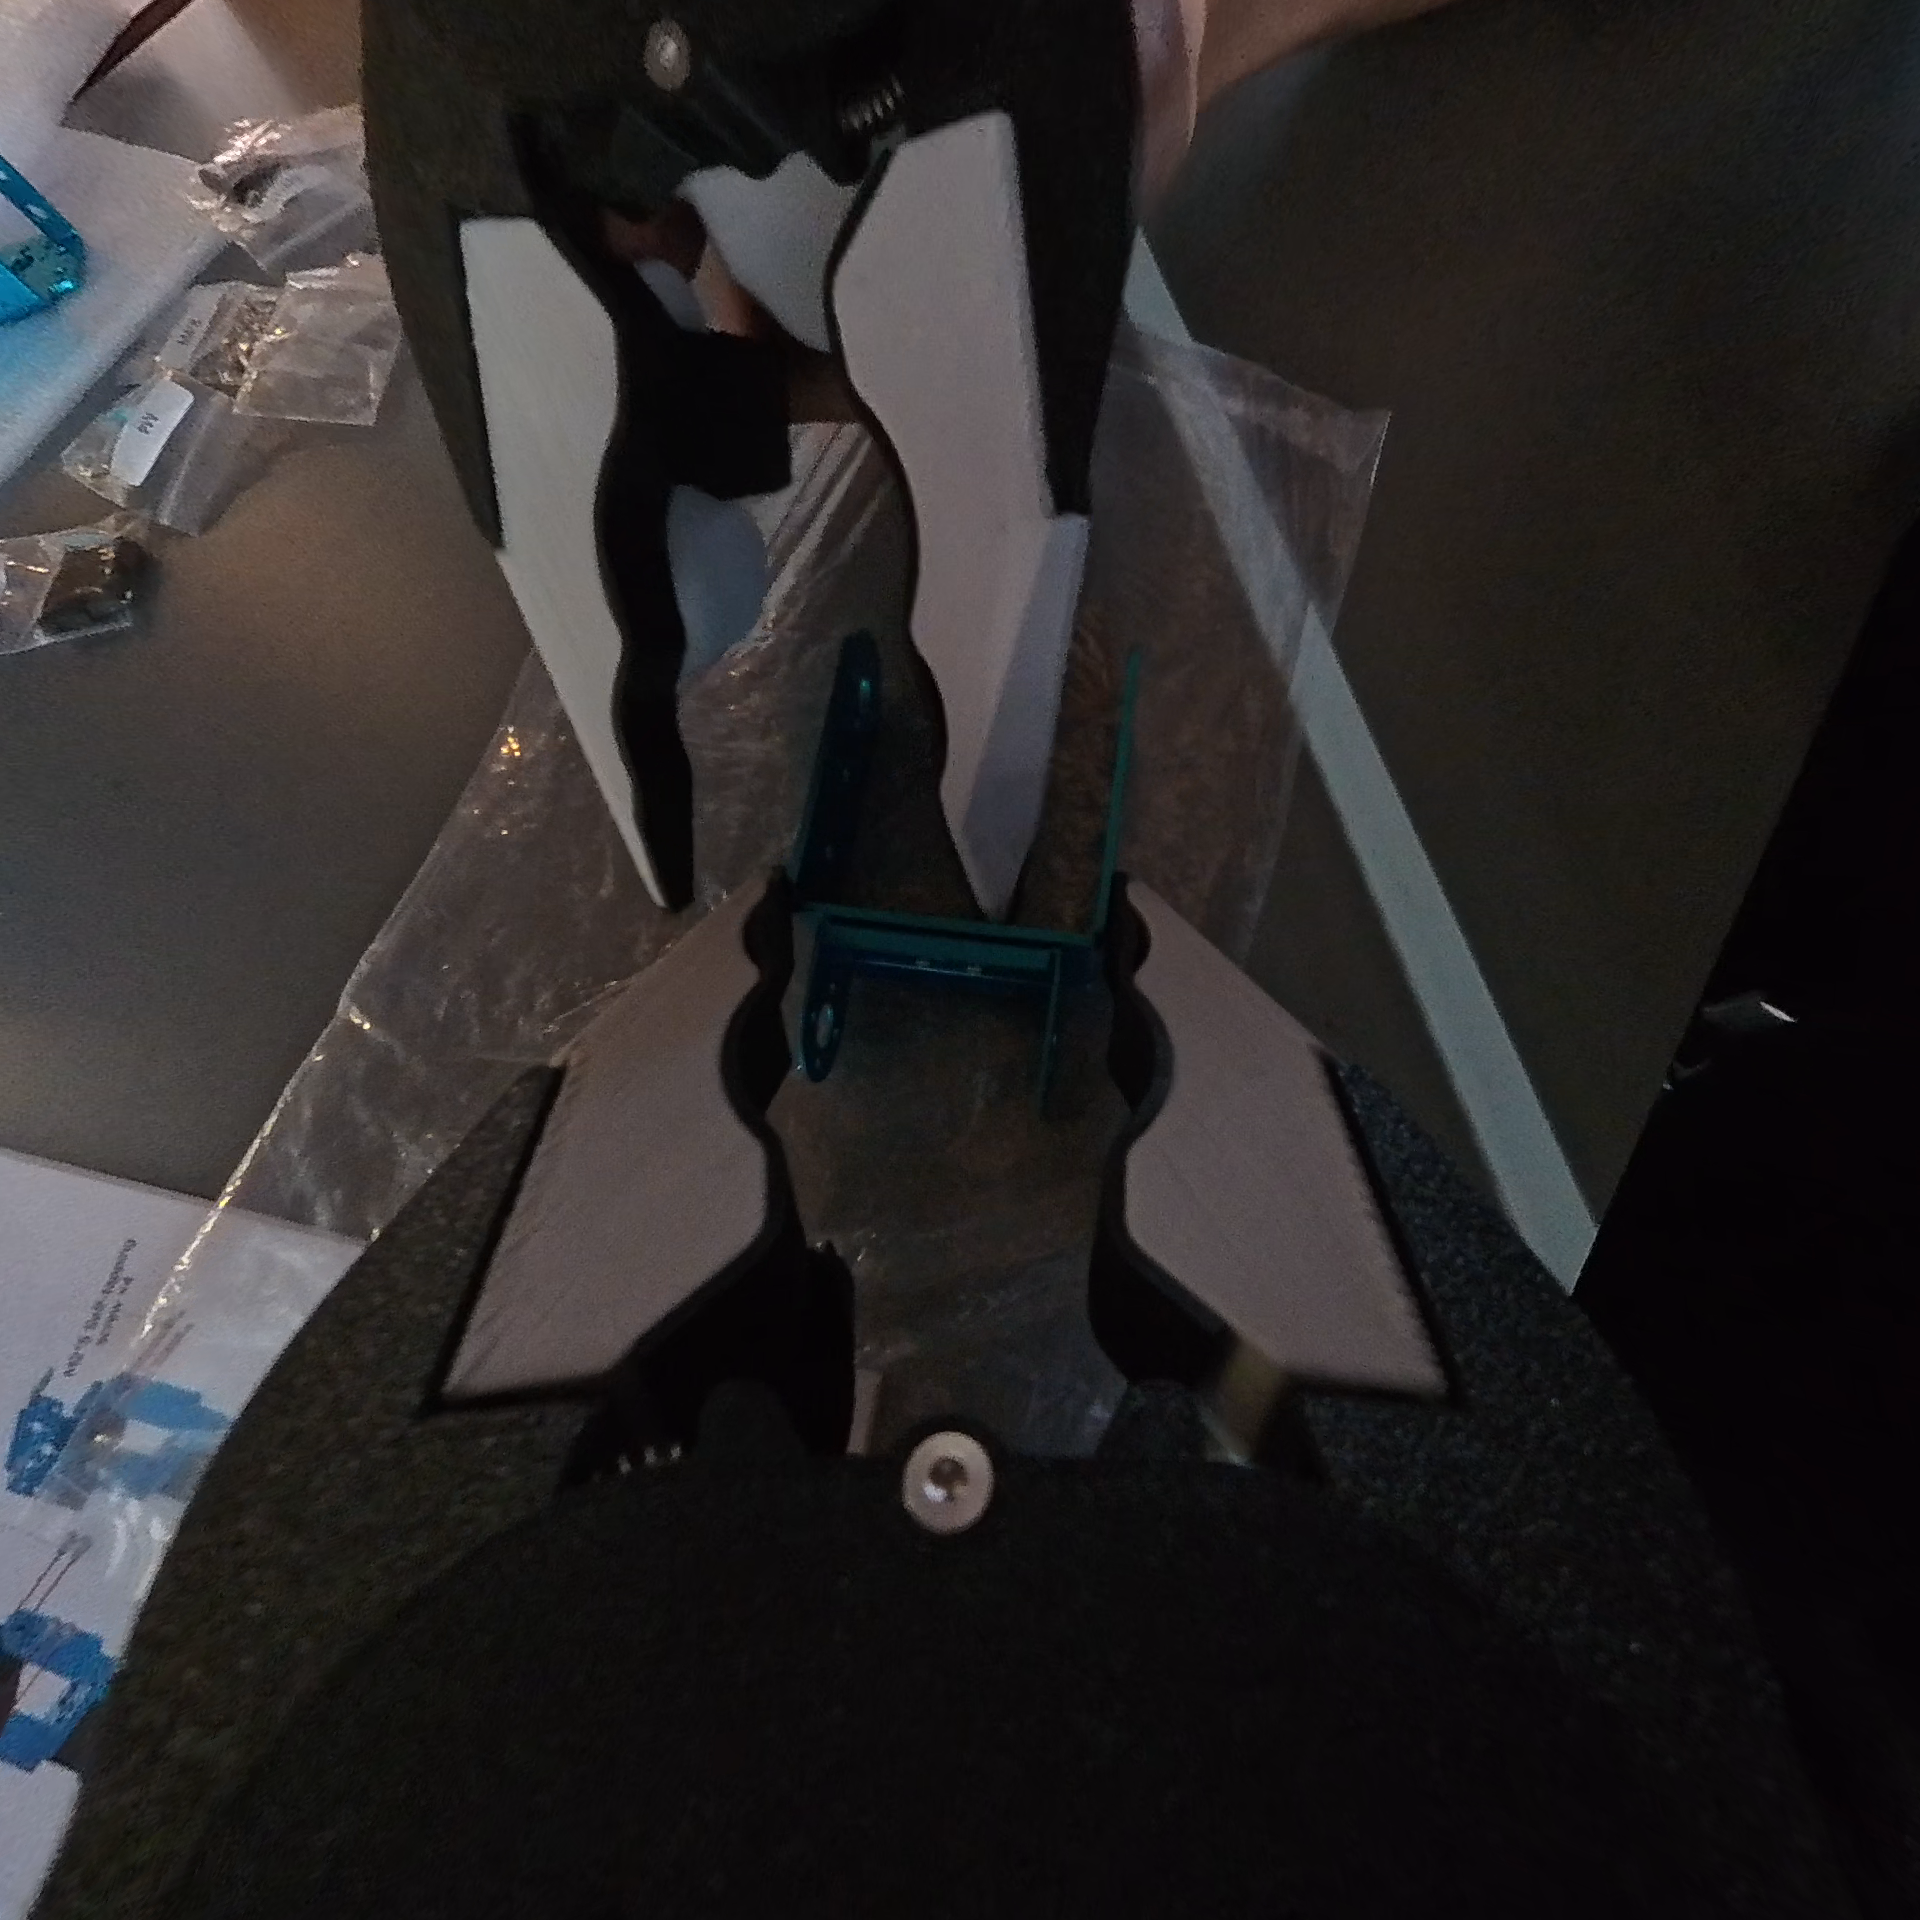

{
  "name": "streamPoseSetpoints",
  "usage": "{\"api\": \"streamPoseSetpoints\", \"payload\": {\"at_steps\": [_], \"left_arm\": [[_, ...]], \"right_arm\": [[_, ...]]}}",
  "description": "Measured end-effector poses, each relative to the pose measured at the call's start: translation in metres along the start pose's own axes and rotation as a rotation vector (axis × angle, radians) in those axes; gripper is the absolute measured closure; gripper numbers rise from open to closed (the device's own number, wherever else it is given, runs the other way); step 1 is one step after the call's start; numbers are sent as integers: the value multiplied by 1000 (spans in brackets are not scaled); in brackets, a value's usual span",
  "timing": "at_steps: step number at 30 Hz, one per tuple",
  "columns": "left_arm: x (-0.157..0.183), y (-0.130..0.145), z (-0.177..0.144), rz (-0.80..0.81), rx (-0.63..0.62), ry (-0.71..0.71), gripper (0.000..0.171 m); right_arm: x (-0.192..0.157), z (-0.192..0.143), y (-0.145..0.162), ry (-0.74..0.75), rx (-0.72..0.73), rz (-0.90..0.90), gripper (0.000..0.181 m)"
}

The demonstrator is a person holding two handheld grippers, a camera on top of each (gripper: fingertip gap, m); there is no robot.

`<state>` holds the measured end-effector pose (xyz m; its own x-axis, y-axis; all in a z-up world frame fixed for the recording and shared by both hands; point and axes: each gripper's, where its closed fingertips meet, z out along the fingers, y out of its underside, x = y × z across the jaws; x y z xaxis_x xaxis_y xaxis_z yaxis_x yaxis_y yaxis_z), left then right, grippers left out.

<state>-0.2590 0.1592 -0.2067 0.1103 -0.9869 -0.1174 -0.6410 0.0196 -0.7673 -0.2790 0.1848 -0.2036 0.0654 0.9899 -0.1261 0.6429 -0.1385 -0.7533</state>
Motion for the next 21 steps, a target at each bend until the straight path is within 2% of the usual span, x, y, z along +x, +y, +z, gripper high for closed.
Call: {"api": "streamPoseSetpoints", "payload": {"at_steps": [4,10,13,14,18,21], "left_arm": [[0,0,0,0,0,-1,111],[0,0,0,1,0,-1,111],[0,0,0,1,0,-1,111],[0,0,0,1,0,-1,111],[0,0,0,0,0,-1,111],[0,0,0,1,-1,-1,111]], "right_arm": [[3,-6,-6,-21,50,39,129],[-1,-1,-1,-2,8,-11,120],[3,-8,-8,-17,65,40,131],[0,-9,-9,-39,73,39,128],[-6,0,0,-18,-2,-31,124],[0,-3,-3,-2,25,-1,127]]}}
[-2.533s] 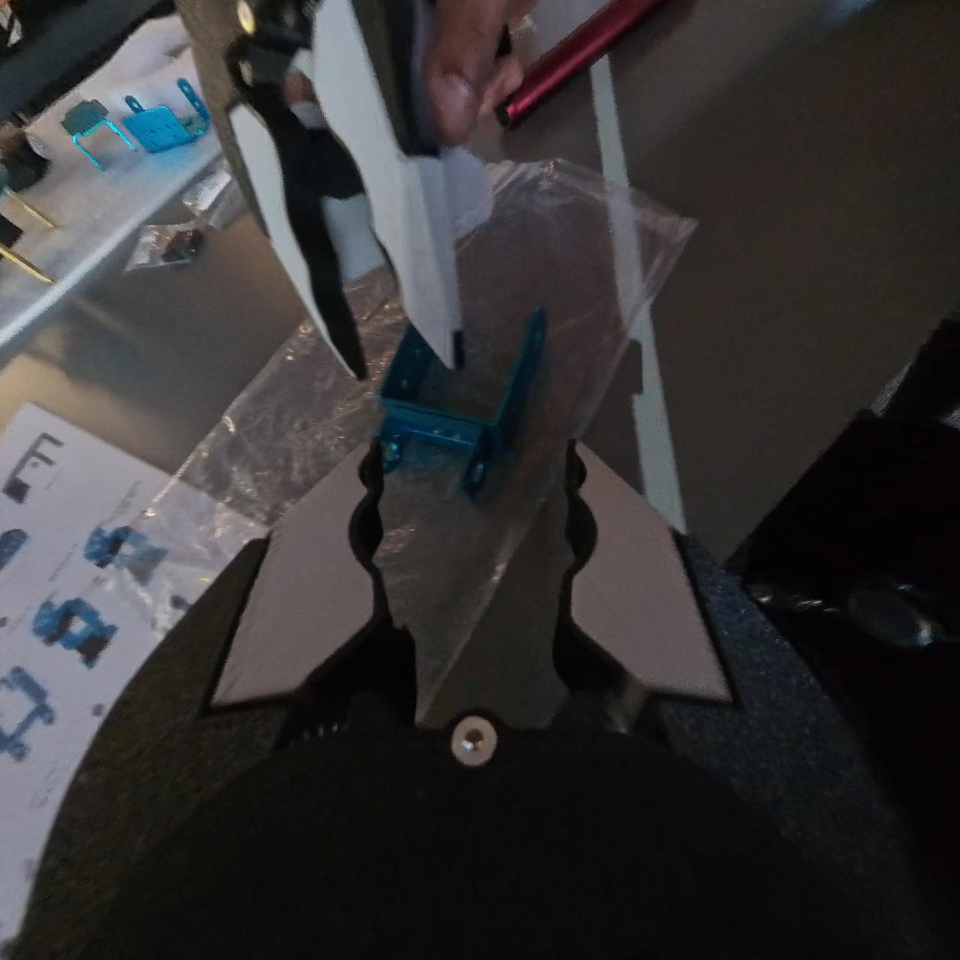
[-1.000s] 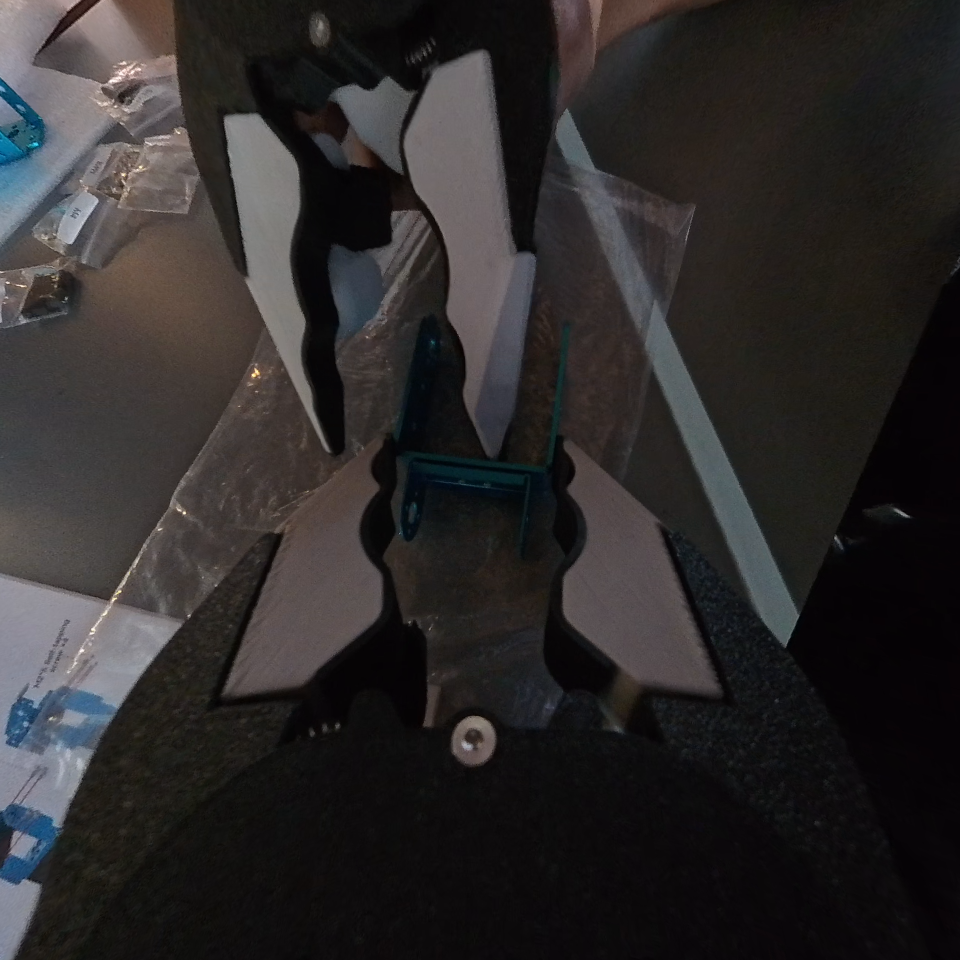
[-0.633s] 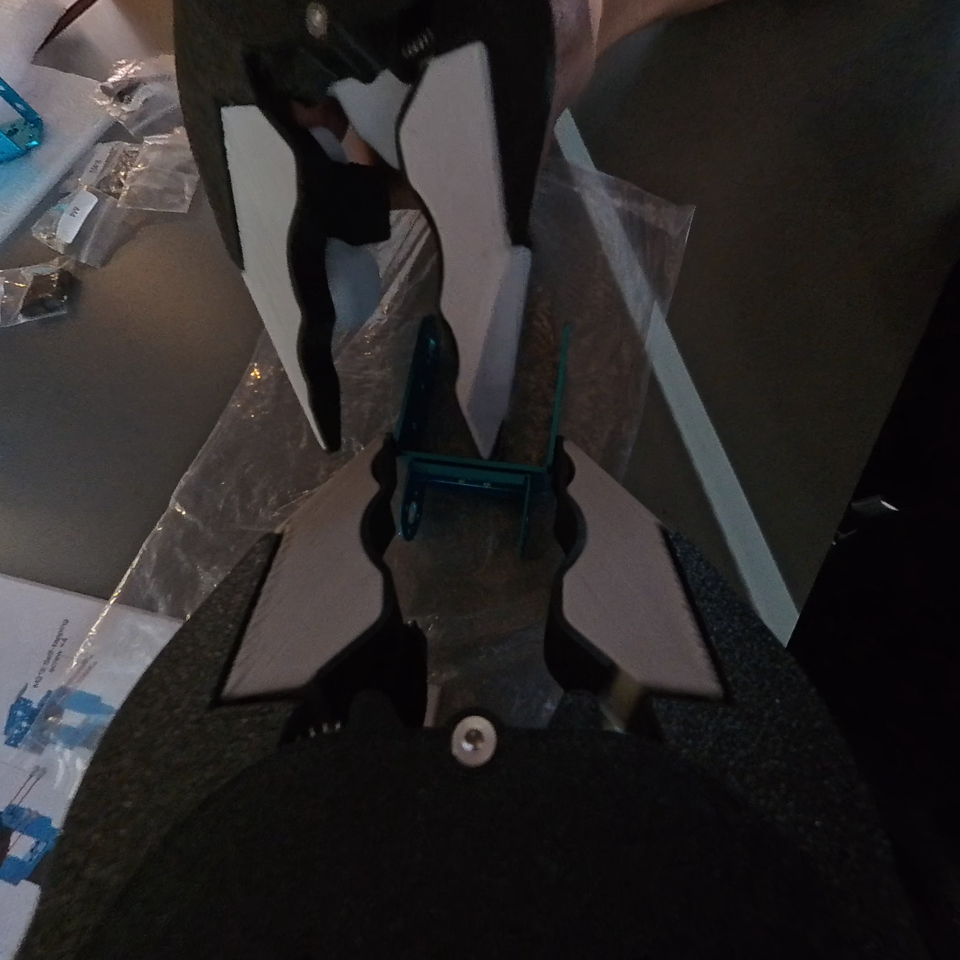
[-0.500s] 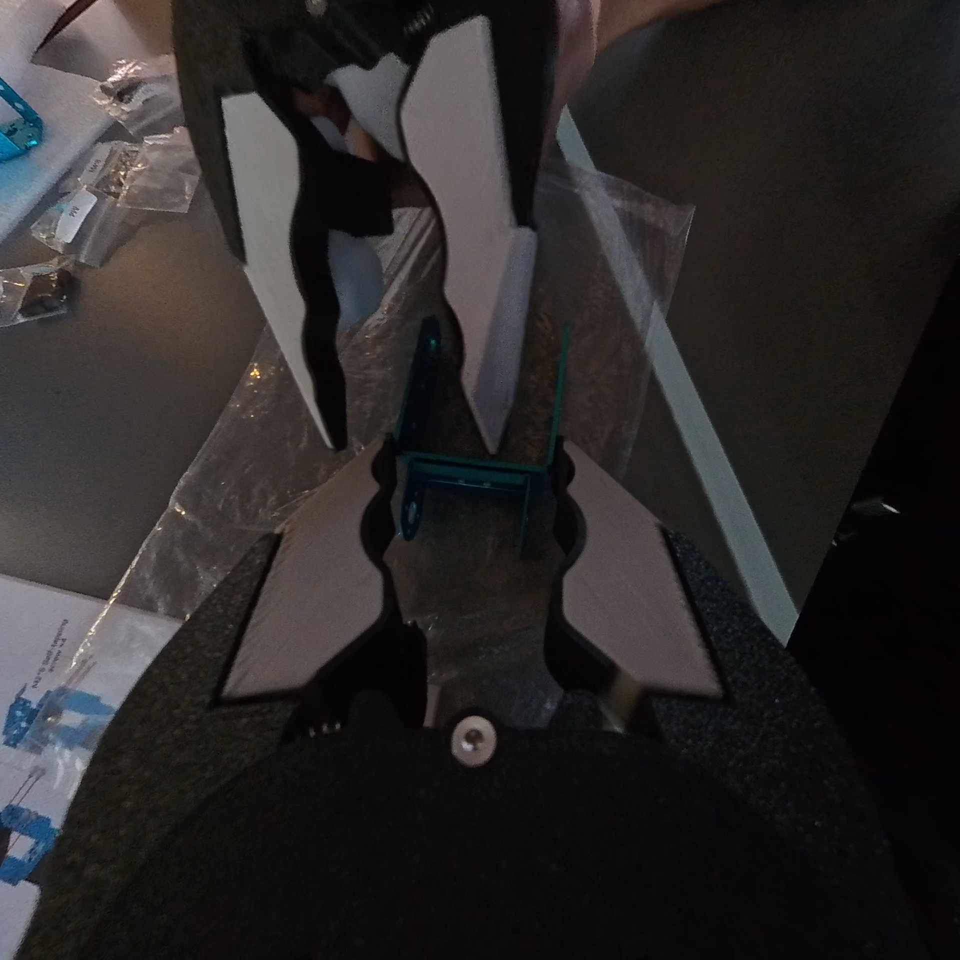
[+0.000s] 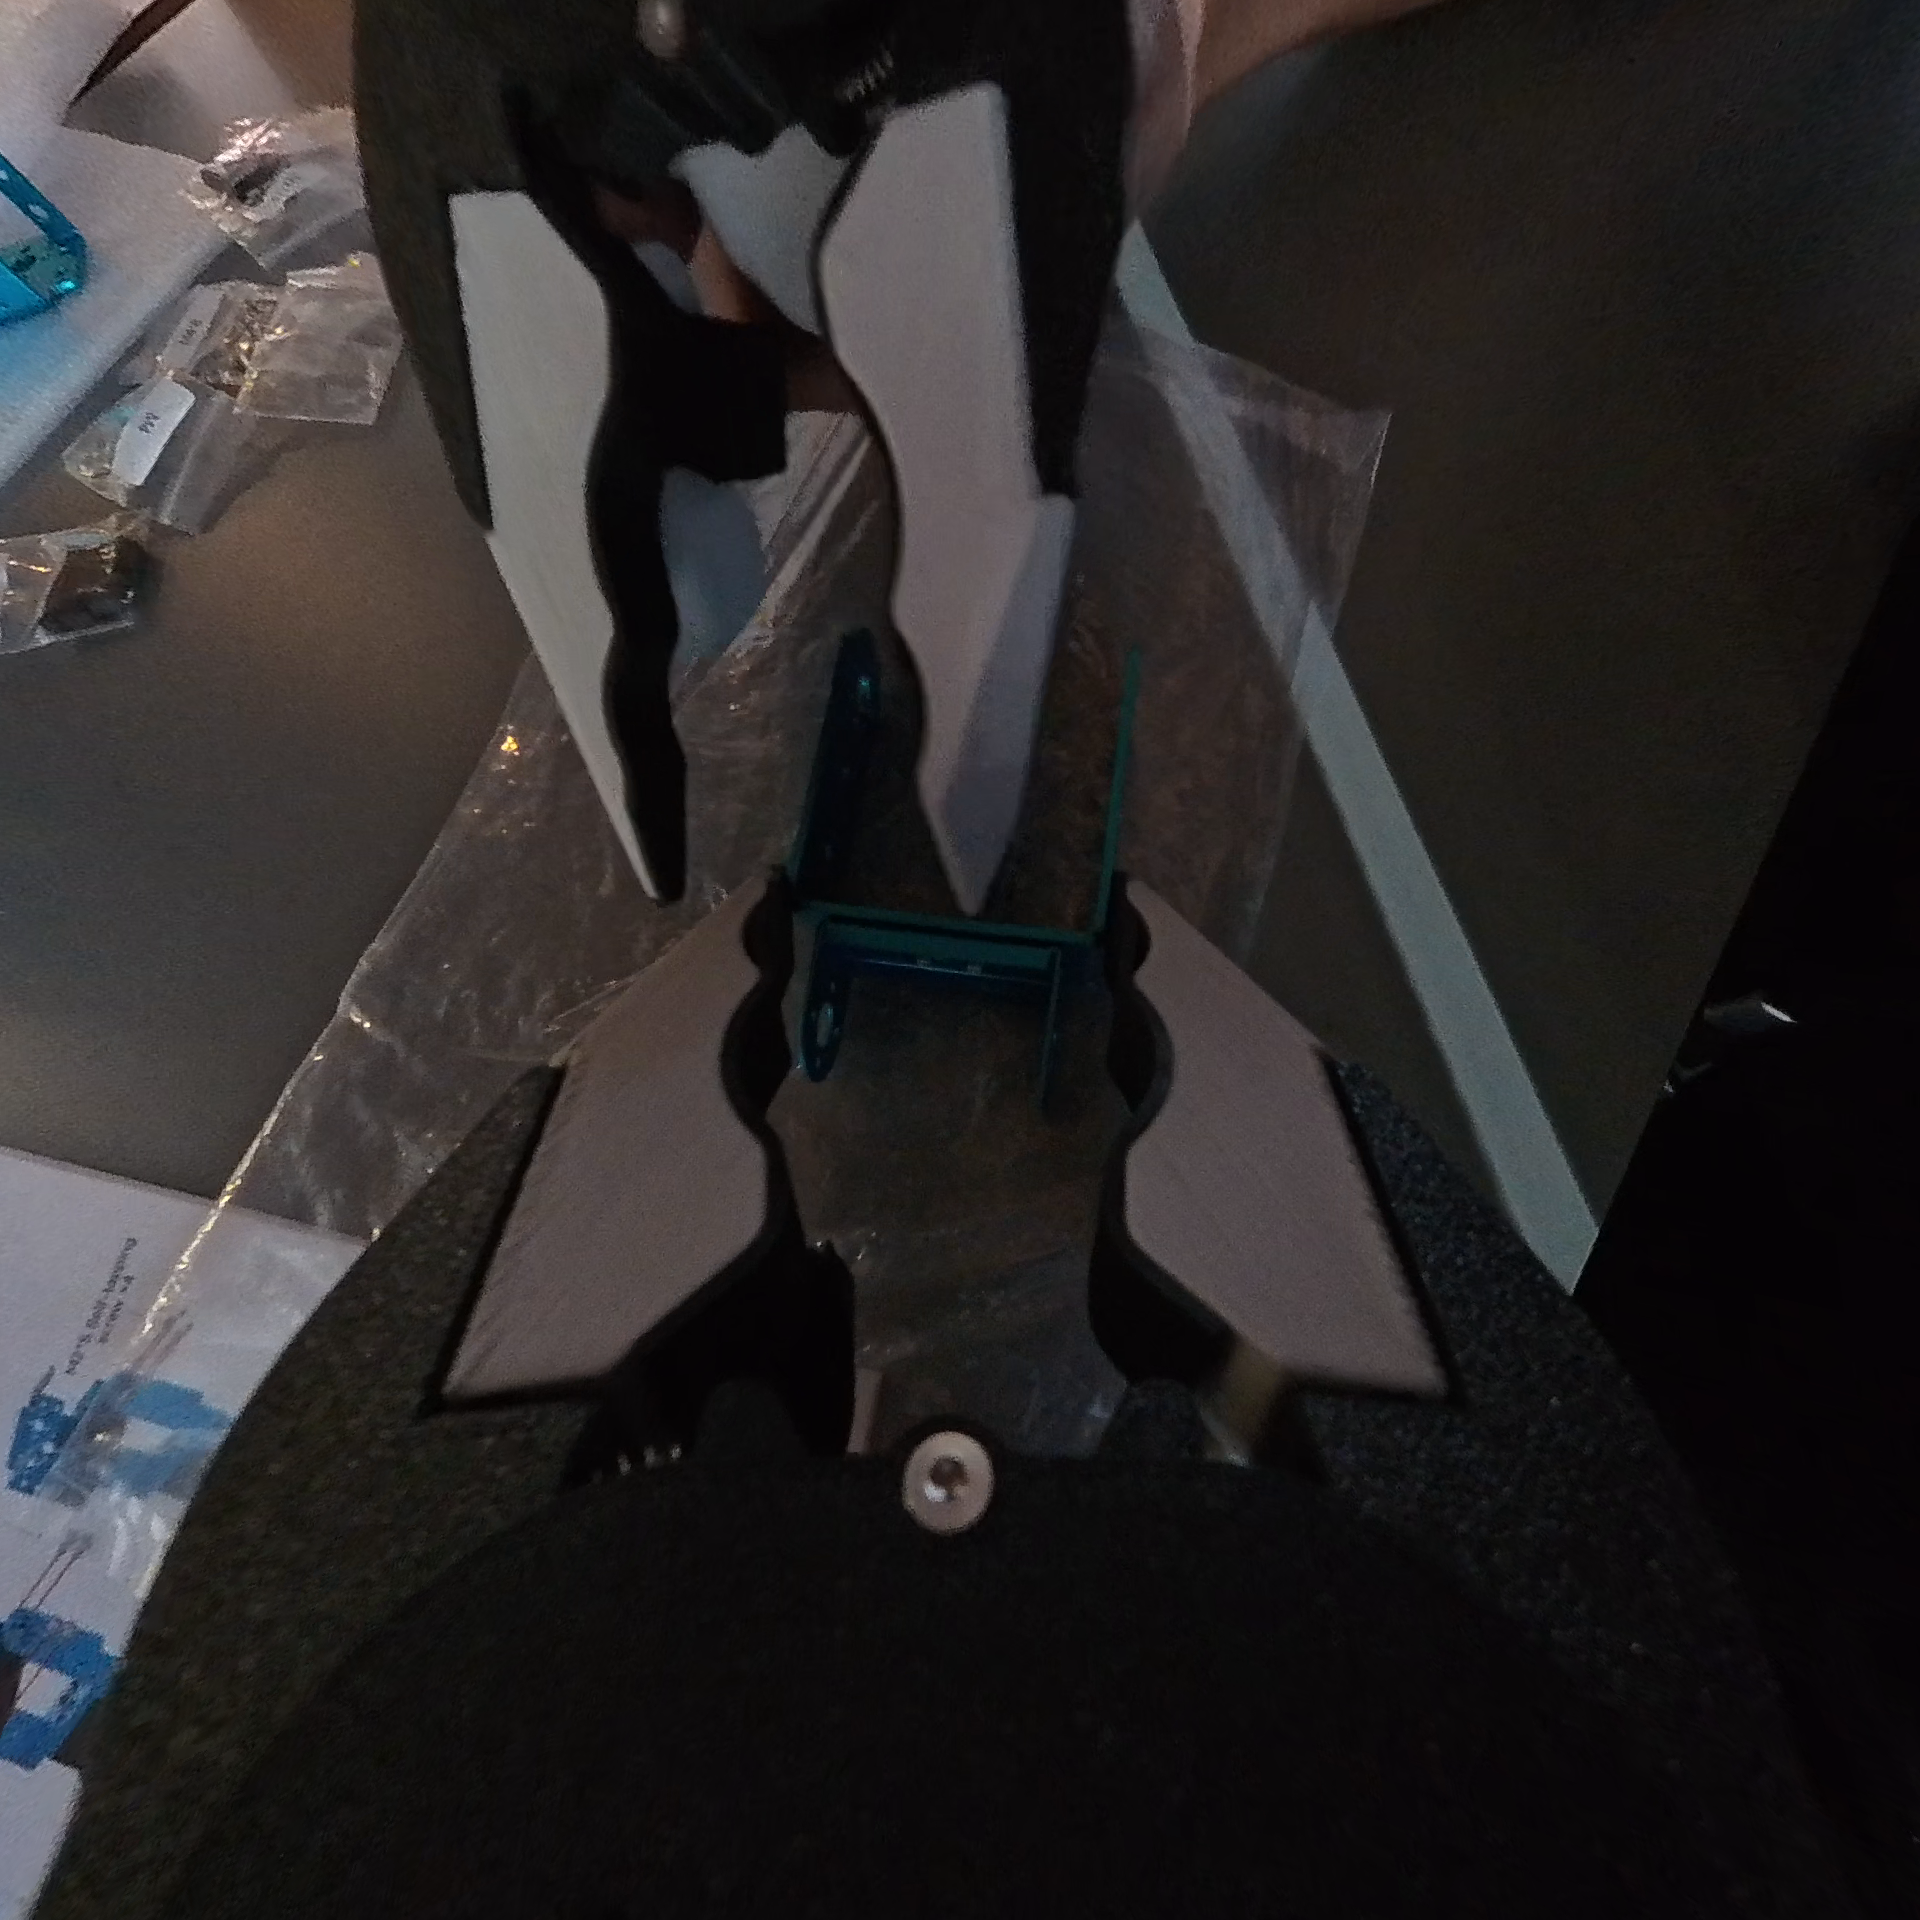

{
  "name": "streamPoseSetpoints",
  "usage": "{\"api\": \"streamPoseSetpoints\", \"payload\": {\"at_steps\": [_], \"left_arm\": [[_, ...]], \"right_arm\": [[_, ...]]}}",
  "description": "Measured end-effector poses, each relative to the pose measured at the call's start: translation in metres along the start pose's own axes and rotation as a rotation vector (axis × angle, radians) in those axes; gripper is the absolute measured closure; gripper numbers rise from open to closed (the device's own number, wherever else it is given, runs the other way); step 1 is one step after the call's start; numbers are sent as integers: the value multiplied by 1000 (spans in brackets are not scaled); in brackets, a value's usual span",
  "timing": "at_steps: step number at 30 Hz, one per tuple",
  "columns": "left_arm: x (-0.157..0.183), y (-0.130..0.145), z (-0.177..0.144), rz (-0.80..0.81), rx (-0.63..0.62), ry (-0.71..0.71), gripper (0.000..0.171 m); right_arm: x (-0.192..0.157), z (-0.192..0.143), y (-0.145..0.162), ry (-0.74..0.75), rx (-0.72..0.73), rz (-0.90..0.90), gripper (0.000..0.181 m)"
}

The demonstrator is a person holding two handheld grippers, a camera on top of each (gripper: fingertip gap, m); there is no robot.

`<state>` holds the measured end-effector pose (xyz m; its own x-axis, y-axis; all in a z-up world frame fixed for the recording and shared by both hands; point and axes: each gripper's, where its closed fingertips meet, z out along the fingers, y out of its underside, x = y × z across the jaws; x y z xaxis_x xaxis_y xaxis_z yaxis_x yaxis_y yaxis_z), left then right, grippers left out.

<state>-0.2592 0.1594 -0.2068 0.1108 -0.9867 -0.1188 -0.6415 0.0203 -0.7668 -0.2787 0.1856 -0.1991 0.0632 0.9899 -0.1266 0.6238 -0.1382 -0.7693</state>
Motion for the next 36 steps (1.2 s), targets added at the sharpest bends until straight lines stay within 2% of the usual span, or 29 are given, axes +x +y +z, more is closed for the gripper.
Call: {"api": "streamPoseSetpoints", "payload": {"at_steps": [2,5,8,10,14,18,21,24,26,29,32,35,36], "left_arm": [[0,0,0,0,0,0,111],[0,0,0,-1,0,1,111],[0,0,0,0,0,0,111],[0,0,0,0,-1,-1,111],[-1,0,0,-2,-1,-3,111],[-1,0,0,-1,-1,-3,111],[-1,0,0,0,-2,-5,111],[-1,0,0,0,-2,-5,111],[-1,0,1,0,-2,-5,111],[-1,0,1,1,-2,-6,111],[-1,1,1,1,-3,-9,111],[-1,1,1,0,-3,-9,111],[-1,1,1,1,-3,-9,111]], "right_arm": [[5,-6,-5,5,43,27,140],[-7,-3,-1,-45,13,-13,128],[-4,5,5,22,-44,-66,123],[0,4,4,33,-33,-38,119],[-2,-2,-2,2,14,-23,129],[-5,4,4,15,-34,-63,122],[-1,2,2,21,-17,-39,121],[1,-5,-5,19,34,-21,131],[-4,-4,-4,2,29,-48,126],[-3,3,3,54,-31,-96,122],[0,1,1,50,-12,-66,117],[4,-5,-5,55,37,-45,130],[2,-5,-5,38,37,-48,129]]}}
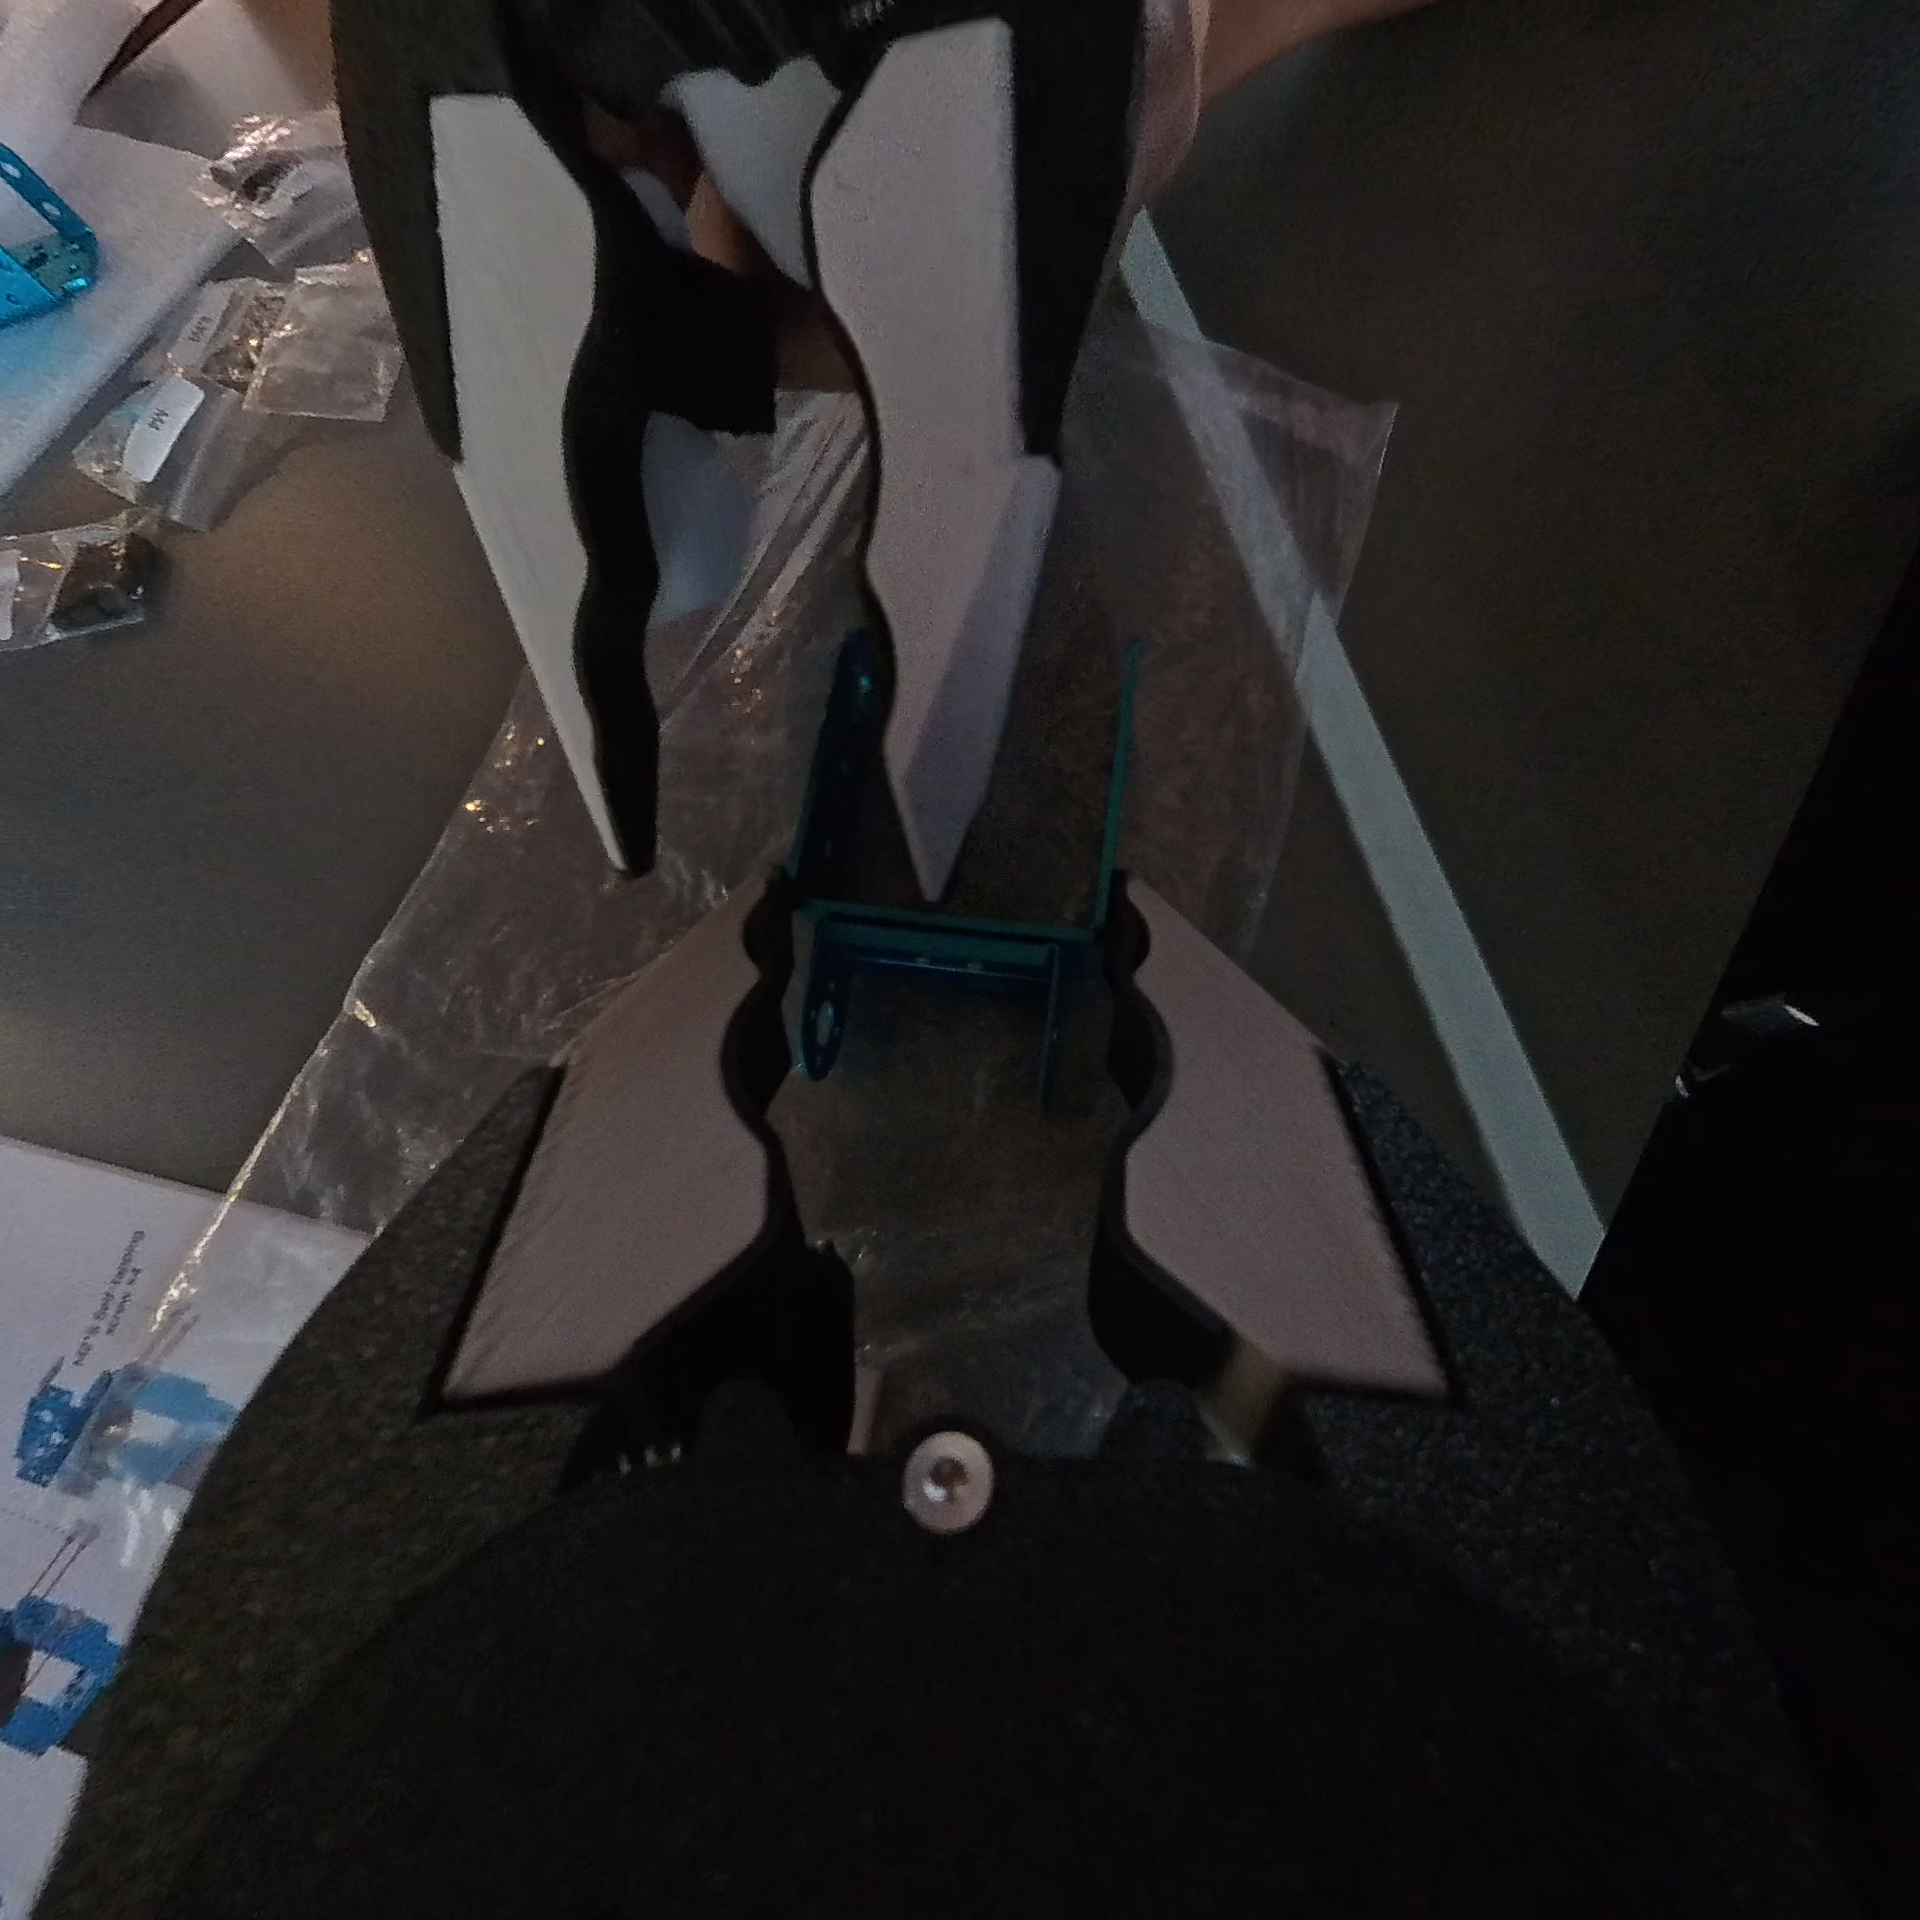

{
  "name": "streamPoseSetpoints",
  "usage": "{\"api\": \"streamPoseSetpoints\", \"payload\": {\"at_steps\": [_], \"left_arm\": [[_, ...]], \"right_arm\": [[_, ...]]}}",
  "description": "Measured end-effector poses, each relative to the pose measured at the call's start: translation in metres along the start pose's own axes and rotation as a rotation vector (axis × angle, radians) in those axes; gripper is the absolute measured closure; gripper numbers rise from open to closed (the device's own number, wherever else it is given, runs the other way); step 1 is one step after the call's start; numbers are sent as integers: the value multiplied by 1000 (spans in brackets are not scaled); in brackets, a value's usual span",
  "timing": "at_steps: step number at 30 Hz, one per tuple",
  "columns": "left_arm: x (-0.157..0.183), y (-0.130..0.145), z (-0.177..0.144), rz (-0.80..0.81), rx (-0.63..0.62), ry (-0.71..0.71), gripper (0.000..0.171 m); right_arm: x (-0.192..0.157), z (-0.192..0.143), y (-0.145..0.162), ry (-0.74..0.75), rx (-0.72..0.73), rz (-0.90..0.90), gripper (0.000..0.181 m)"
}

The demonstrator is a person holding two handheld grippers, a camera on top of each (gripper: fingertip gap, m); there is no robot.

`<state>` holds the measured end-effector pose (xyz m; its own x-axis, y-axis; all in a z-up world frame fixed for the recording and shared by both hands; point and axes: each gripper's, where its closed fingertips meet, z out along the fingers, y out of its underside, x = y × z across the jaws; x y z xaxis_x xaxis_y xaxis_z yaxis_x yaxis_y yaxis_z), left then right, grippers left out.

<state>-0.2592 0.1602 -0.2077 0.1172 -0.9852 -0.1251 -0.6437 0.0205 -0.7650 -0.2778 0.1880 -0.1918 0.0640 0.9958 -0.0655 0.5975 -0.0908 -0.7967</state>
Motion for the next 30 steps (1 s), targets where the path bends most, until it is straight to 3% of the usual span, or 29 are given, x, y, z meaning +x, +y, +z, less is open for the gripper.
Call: {"api": "streamPoseSetpoints", "payload": {"at_steps": [7,19,26,30], "left_arm": [[0,0,0,-2,-1,0,111],[-1,0,0,-5,-2,-4,111],[-1,0,0,-4,-3,-4,111],[-1,0,0,0,-4,-10,110]], "right_arm": [[0,8,9,30,-68,-31,117],[-5,4,3,2,-24,-32,125],[-5,9,9,46,-71,-81,113],[0,6,6,47,-46,-46,116]]}}
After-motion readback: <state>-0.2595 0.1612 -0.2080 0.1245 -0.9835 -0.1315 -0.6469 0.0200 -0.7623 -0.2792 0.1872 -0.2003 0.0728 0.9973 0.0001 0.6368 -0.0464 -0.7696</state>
